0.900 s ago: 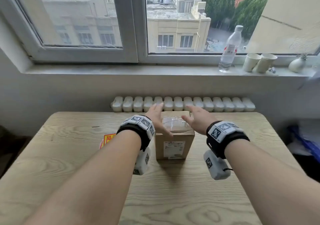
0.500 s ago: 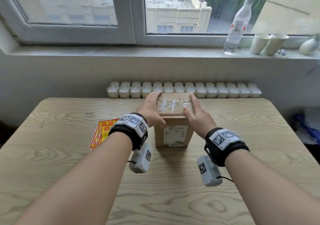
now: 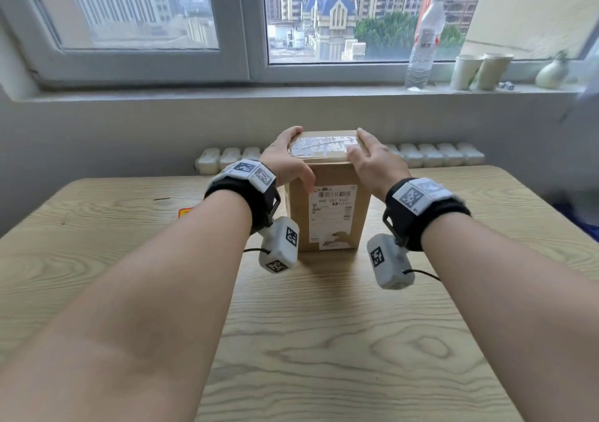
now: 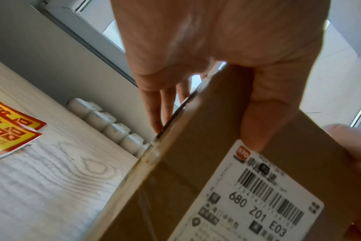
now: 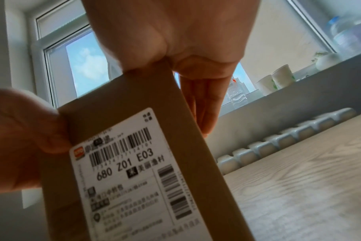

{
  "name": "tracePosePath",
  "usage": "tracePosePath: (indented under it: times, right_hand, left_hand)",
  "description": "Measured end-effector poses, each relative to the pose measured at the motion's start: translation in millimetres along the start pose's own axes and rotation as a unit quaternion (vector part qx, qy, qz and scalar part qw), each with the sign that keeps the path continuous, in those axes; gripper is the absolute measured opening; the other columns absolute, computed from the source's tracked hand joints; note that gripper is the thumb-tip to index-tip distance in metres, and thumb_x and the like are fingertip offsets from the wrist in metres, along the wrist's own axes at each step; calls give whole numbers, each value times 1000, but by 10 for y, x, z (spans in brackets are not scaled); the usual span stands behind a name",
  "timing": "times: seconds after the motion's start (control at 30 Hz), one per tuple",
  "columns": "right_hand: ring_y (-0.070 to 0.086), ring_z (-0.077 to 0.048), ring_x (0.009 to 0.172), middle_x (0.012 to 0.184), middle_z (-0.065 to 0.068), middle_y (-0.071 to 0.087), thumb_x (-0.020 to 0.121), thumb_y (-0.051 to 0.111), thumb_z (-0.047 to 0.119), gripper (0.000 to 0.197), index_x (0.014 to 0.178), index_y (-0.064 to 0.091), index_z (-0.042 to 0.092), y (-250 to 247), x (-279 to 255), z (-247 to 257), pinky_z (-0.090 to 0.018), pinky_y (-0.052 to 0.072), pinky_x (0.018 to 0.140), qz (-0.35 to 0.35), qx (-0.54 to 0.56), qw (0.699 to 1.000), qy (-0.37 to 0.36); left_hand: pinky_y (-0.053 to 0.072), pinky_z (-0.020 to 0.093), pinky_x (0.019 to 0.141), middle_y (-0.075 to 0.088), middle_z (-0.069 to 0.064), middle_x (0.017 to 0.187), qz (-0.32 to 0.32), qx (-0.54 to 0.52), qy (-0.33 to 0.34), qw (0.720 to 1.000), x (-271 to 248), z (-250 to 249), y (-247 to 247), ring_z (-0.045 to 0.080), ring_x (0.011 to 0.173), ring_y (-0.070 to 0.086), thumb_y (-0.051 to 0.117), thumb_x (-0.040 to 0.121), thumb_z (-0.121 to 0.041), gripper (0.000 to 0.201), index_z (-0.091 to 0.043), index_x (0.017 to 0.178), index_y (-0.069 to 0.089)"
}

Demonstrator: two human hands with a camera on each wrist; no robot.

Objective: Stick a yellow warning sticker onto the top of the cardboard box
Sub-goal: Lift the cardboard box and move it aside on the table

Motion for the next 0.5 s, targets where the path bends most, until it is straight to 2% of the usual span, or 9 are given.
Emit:
tracePosePath:
  times: [0.23,0.37,0.5]
  right_hand:
    - [41,-25,138,153,-2,41,98,26,50,57,151,26,28,-162,-868,71,-39,35,109,-4,-35,998,-48]
    - [43,-25,137,152,-3,42,98,27,49,57,150,28,26,-289,-1280,119,-40,36,108,-23,-45,997,-66]
    - [43,-26,137,152,-4,42,98,27,49,57,150,29,26,-302,-1555,83,-40,34,110,-25,-47,996,-66]
  left_hand:
    - [54,39,93,48,2,134,4,14,17,1000,-811,21,38,24,116,55,80,51,-3,115,-35,148,28]
    - [53,41,94,46,3,136,4,8,29,1000,-1232,-17,58,25,118,54,81,50,-4,116,-35,148,28]
    - [54,36,90,46,3,135,6,14,29,999,-1514,21,109,24,116,54,81,53,-3,115,-33,149,27]
Point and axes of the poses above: each hand's wrist, its own x-axis towards the middle knuckle, its own y-axis out of the palm, z = x × y, the point moved 6 cm from there along x, towards the middle knuckle
